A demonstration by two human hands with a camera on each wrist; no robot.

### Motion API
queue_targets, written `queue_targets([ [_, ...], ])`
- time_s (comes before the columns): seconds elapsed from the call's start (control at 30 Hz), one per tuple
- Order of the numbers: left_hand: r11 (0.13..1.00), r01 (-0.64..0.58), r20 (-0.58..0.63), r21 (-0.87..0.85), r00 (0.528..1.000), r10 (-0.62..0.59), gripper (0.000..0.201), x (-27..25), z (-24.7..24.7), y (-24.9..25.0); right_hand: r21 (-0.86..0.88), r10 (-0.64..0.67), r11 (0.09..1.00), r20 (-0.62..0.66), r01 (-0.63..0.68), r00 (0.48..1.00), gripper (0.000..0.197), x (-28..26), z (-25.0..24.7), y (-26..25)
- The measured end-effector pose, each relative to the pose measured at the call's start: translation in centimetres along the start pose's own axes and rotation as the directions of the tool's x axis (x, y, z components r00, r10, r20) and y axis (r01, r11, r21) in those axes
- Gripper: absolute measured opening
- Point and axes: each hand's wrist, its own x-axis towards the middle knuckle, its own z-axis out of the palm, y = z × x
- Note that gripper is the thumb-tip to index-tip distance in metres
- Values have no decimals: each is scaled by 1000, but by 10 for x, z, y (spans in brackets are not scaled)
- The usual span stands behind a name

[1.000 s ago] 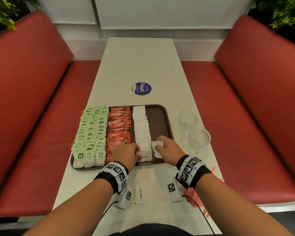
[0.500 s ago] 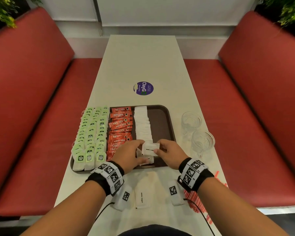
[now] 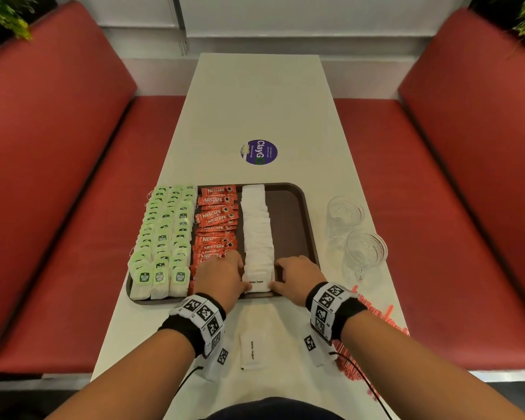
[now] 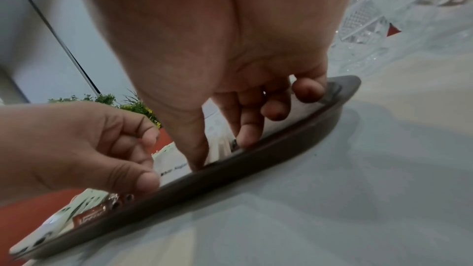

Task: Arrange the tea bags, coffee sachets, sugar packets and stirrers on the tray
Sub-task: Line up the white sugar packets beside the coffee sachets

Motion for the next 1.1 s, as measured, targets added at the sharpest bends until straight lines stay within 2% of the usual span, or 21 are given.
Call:
queue_targets([
  [0.3, 999, -29, 27, -18, 999, 29, 42, 4, -1, 6, -39, -49, 998, 20, 50, 999, 29, 7, 5, -3],
  [0.37, 996, -31, 8, -85, 999, 32, 41, 9, -6, 5, 22, -36, 999, 3, 36, 999, 26, 9, -1, -3],
  [0.43, 988, -23, -42, -151, 999, 17, 32, 18, -14, 6, 96, -1, 995, -41, 5, 999, 28, 16, -10, -4],
  [0.5, 992, 3, -56, -127, 998, -11, 31, 32, -23, 9, 122, 47, 992, -76, -37, 996, 35, 27, -20, -6],
  [0.63, 995, 52, 126, 91, 990, -63, 45, 71, -30, 14, 146, 122, 982, -33, -116, 992, 42, 60, -37, -9],
  [0.73, 989, 57, 221, 133, 972, -85, 43, 92, -25, 21, 155, 121, 980, 44, -126, 992, 45, 81, -35, -10],
  [0.93, 989, 34, 240, 143, 968, -68, 36, 109, -19, 23, 170, 125, 977, 44, -131, 991, 31, 99, -29, -9],
  [1.1, 990, 6, 243, 138, 969, -40, 40, 119, -25, 15, 144, 120, 982, 39, -125, 992, 37, 106, -33, -5],
])
